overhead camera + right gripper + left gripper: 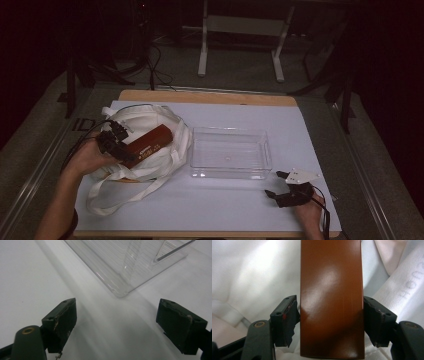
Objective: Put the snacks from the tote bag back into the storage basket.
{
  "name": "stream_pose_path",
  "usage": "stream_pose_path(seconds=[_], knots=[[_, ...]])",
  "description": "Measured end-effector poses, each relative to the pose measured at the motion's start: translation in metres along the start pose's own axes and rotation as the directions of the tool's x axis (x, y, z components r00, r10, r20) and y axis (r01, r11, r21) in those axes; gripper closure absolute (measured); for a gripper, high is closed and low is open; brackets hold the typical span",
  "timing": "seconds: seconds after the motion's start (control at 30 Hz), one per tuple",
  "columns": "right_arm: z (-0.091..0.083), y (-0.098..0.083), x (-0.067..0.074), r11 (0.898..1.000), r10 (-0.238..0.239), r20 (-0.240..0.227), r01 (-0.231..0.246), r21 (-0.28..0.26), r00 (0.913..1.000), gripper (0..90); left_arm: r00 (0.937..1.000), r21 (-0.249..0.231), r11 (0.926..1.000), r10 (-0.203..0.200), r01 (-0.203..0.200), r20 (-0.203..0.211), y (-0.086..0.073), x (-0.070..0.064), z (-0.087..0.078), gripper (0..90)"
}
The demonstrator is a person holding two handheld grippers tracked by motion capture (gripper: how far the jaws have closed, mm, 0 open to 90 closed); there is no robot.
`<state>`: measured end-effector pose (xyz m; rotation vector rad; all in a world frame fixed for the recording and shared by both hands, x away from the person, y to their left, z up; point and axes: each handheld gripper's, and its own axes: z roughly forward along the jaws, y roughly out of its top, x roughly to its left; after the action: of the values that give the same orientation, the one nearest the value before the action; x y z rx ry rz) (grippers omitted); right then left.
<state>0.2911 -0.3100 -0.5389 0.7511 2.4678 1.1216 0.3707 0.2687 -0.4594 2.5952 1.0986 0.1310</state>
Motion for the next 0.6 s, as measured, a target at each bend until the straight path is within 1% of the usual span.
stream_pose_path(seconds=[0.07, 0.2, 0.3, 0.37, 0.5, 0.6], knots=[[0.0, 0.0, 0.0, 1.0, 0.001, 0.0, -0.001, 0.0, 1.0, 16.9, 1.0, 0.008, 1.0, 0.002, -0.002, 0.004, -0.001, 0.0, 0.001, 38.3], [0.0, 0.0, 0.0, 1.0, 0.0, 0.0, 0.0, 0.002, 1.0, 16.9, 0.9999, 0.017, 0.9999, 0.003, -0.003, 0.015, -0.001, 0.002, 0.002, 38.4], [0.0, 0.0, 0.0, 1.0, -0.001, 0.0, 0.001, 0.001, 1.0, 16.9, 0.9998, 0.041, 0.9992, 0.004, -0.005, 0.021, 0.0, 0.003, 0.005, 37.9], [0.0, 0.0, 0.0, 1.0, 0.001, -0.001, -0.001, 0.003, 1.0, 16.9, 0.9995, 0.061, 0.9981, 0.0, -0.002, 0.03, 0.0, 0.004, 0.008, 37.5], [0.0, 0.0, 0.0, 1.0, -0.001, -0.003, 0.001, 0.003, 1.0, 16.9, 0.9989, 0.086, 0.9963, -0.01, 0.006, 0.045, -0.001, 0.006, 0.014, 37.4], [0.0, 0.0, 0.0, 1.0, -0.002, -0.003, 0.002, 0.003, 1.0, 16.9, 0.9989, 0.115, 0.9934, -0.003, -0.002, 0.047, 0.0, 0.005, 0.018, 37.7]])
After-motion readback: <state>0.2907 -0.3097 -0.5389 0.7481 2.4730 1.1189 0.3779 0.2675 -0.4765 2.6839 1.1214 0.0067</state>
